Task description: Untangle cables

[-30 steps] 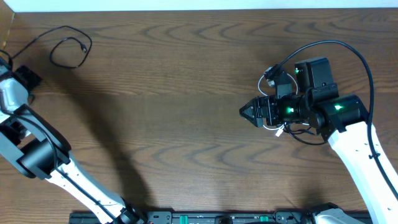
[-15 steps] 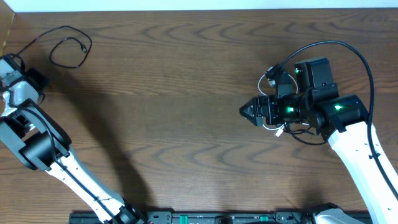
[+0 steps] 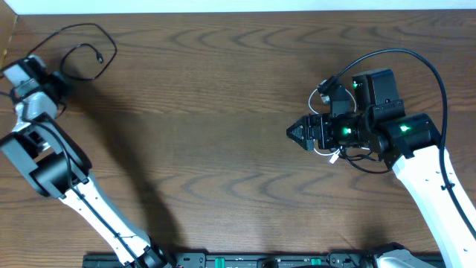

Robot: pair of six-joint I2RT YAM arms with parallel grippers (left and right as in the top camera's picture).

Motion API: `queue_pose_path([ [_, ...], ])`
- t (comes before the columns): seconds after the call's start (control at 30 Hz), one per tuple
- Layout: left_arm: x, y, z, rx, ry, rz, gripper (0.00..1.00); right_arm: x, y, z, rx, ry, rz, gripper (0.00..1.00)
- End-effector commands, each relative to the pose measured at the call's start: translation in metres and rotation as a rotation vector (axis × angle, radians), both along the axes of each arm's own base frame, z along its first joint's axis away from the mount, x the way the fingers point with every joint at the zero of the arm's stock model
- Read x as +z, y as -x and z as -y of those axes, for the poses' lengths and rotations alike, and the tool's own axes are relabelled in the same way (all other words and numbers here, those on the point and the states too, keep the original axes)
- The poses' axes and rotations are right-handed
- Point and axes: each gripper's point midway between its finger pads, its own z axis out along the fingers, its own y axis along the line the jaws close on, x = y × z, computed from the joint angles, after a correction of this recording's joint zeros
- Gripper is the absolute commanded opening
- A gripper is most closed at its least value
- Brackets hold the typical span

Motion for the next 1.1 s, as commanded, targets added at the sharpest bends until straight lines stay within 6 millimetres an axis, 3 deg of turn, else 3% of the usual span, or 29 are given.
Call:
queue_pose_path([
  [0.0,-0.003,-0.010,0.020,-0.088,-0.008,-0.001,0.29,0.005,0.000,-0.002,-0.001,-0.008,0.005,0.85],
  [0.03,0.009,-0.012,0.019,-0.088,-0.020,0.016,0.33,0.005,0.000,-0.002,-0.001,-0.008,0.005,0.85],
  [0.07,0.018,-0.013,0.018,-0.087,-0.030,0.028,0.45,0.005,0.000,-0.002,-0.001,-0.008,0.005,0.85],
  [0.1,0.031,-0.014,0.017,-0.087,-0.043,0.045,0.75,0.005,0.000,-0.002,-0.001,-0.007,0.005,0.85],
  [0.13,0.044,-0.015,0.016,-0.086,-0.055,0.063,1.00,0.005,0.000,-0.002,-0.001,-0.007,0.005,0.85],
  [0.2,0.073,-0.015,0.015,-0.073,-0.068,0.101,1.00,0.004,0.001,-0.002,-0.001,-0.007,0.004,0.86],
  [0.27,0.116,-0.012,0.018,-0.029,-0.044,0.154,1.00,0.004,0.002,-0.001,-0.001,-0.005,-0.002,0.86],
  [0.33,0.139,-0.008,0.025,0.012,0.001,0.181,1.00,0.003,0.002,-0.001,-0.001,-0.003,-0.004,0.91],
  [0.37,0.153,-0.004,0.032,0.045,0.048,0.195,1.00,0.003,0.002,0.000,-0.005,0.003,-0.002,0.99],
  [0.43,0.172,0.001,0.052,0.052,0.144,0.212,1.00,-0.001,-0.002,0.005,-0.027,0.038,0.008,0.99],
  [0.53,0.189,0.007,0.102,-0.004,0.367,0.211,1.00,-0.007,-0.009,0.018,-0.075,0.113,0.026,0.99],
  [0.6,0.195,0.011,0.146,-0.094,0.532,0.184,1.00,-0.011,-0.011,0.025,-0.099,0.155,0.030,0.99],
  [0.67,0.194,0.016,0.199,-0.216,0.689,0.126,1.00,-0.013,-0.012,0.031,-0.116,0.184,0.033,0.99],
  [0.73,0.183,0.024,0.235,-0.250,0.770,0.032,1.00,-0.015,-0.013,0.035,-0.130,0.208,0.034,0.99],
  [0.97,0.142,0.071,0.385,-0.600,0.741,-0.303,1.00,-0.022,-0.011,0.048,-0.160,0.277,0.018,0.99],
  [1.07,0.117,0.090,0.426,-0.652,0.626,-0.439,1.00,-0.025,-0.009,0.050,-0.162,0.288,0.006,0.99],
])
